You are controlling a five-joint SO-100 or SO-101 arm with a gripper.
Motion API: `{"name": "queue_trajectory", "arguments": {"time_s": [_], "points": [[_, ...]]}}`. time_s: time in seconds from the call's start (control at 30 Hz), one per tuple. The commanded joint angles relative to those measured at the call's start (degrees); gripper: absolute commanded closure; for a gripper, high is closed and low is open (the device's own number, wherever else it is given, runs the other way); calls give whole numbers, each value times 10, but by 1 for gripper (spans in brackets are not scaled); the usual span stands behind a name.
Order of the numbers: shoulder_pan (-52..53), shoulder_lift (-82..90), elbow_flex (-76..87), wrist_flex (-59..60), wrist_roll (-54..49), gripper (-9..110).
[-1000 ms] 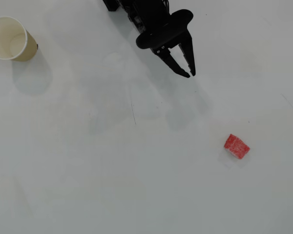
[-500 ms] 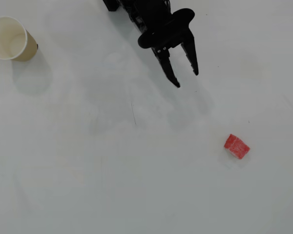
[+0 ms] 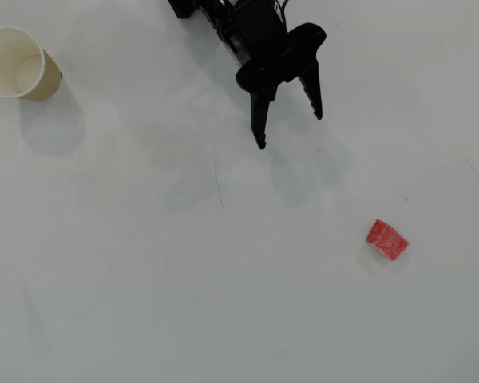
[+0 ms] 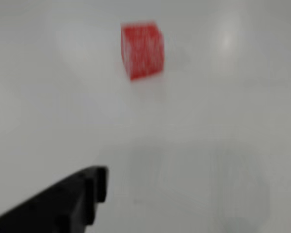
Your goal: Pick up the cube and drop it in the cup.
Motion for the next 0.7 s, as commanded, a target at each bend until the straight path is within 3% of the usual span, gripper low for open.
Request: {"name": "queue_trajectory", "arguments": {"time_s": [0.0, 0.67], "points": [[-3, -48, -110, -37, -3, 63], [-40, -443, -405, -101, 0, 63]]}}
